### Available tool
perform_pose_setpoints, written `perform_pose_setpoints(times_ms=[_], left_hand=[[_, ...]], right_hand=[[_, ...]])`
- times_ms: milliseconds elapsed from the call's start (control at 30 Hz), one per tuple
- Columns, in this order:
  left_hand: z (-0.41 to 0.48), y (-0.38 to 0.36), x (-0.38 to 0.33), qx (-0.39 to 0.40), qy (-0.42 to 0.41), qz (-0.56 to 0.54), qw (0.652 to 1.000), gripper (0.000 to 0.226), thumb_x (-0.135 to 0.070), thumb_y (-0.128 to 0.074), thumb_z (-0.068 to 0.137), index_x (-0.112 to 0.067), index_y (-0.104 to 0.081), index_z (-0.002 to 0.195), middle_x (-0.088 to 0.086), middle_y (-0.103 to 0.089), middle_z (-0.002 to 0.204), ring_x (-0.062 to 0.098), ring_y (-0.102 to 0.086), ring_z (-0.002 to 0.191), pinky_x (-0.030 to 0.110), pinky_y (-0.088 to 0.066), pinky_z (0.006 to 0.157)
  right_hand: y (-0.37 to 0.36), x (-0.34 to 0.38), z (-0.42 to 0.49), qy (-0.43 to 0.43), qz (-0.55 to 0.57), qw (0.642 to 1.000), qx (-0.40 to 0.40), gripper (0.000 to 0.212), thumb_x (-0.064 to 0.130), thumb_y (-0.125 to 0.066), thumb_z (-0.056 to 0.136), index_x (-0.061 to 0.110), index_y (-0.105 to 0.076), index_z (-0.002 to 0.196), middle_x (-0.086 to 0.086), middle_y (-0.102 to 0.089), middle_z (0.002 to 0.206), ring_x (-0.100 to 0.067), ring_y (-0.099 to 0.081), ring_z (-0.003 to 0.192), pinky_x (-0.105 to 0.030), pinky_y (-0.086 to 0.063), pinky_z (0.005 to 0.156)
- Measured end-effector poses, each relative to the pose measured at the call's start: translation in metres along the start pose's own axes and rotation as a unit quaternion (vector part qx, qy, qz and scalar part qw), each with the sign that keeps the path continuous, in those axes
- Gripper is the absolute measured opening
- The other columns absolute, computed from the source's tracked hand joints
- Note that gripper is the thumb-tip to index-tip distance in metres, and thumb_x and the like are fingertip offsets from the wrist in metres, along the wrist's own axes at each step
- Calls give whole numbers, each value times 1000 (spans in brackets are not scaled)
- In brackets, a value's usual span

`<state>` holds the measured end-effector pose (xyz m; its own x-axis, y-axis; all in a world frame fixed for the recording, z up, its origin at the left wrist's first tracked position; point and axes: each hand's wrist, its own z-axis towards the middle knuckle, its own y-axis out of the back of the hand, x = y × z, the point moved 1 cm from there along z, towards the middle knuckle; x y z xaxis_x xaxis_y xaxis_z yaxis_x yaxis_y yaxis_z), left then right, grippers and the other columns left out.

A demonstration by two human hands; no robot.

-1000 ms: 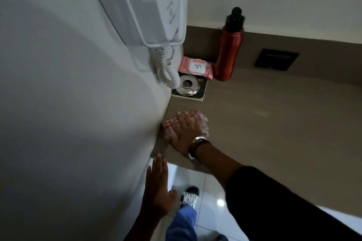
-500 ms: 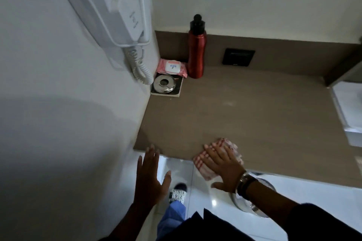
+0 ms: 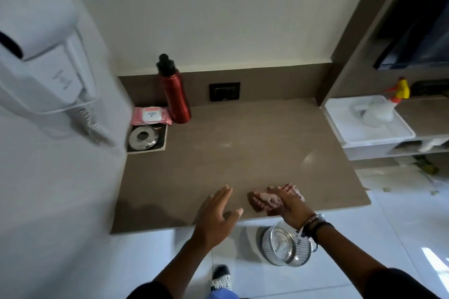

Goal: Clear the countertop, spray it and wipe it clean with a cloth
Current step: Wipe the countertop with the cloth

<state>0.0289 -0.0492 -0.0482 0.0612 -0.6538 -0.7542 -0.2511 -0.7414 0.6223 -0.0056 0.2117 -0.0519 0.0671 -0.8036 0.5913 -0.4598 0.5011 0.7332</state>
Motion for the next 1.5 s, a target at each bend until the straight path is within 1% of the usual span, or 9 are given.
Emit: perform_pose_setpoints(times_ms=[67,167,333,467,733,867,967,1200,1500], left_hand=[[22,-6,-20,96,87,-112,985,69,-54,-60,87,-36,-39,150,-13,-42,155,8,-40,141,41,-37,118],[47,-22,-51,196,122,-319,919,46,-25,-68,93,-24,-55,137,-10,-67,130,7,-65,116,27,-53,96],[75,-39,-92,174,145,-345,911,9,-13,-64,95,-12,-70,102,0,-78,91,7,-73,74,19,-56,62],[97,-65,-106,153,135,-271,941,15,-16,-70,92,-4,-70,101,0,-73,80,1,-64,56,16,-50,53],[160,-166,-183,142,187,-322,917,9,-16,-76,83,-15,-68,80,0,-71,68,12,-63,62,20,-48,51],[191,-208,-232,102,225,-353,902,6,-11,-73,84,-11,-72,90,4,-78,77,11,-71,67,20,-51,54],[218,-241,-267,55,234,-351,905,9,-5,-69,86,-13,-70,84,5,-77,76,13,-72,68,22,-52,54],[356,-302,-342,-73,202,-231,949,7,-9,-63,89,-7,-68,93,16,-73,87,30,-70,80,38,-56,71],[454,-337,-337,-54,223,-44,972,19,-29,-50,93,-17,-64,89,3,-73,93,25,-68,80,25,-52,62]], right_hand=[[18,12,1,-18,258,965,-40,32,18,-55,99,17,-58,131,2,-68,126,-18,-64,116,-32,-51,99],[36,15,2,-108,556,822,-61,43,5,-57,91,0,-52,133,-8,-73,113,-25,-69,103,-33,-56,88],[58,8,-3,-208,670,711,-47,35,13,-60,84,-6,-63,114,-26,-70,110,-37,-71,92,-42,-59,78],[73,-31,-6,-223,632,737,-83,51,7,-66,75,-9,-57,123,-31,-64,119,-42,-64,102,-53,-49,99],[126,-159,1,-199,652,728,-72,50,0,-68,76,-6,-56,124,-29,-69,112,-43,-68,100,-48,-58,83],[178,-213,16,-174,541,822,-41,35,-5,-65,85,0,-62,119,-30,-65,119,-46,-61,112,-59,-46,101],[219,-252,32,-190,401,895,-54,31,1,-70,84,2,-63,114,-21,-70,111,-38,-65,107,-54,-50,97],[311,-329,120,-239,339,899,-142,19,3,-63,83,19,-66,93,0,-67,80,-25,-62,85,-21,-46,61],[305,-372,230,-243,217,936,-131,38,49,-49,91,18,-71,88,-7,-73,86,-31,-67,83,-33,-54,75]])
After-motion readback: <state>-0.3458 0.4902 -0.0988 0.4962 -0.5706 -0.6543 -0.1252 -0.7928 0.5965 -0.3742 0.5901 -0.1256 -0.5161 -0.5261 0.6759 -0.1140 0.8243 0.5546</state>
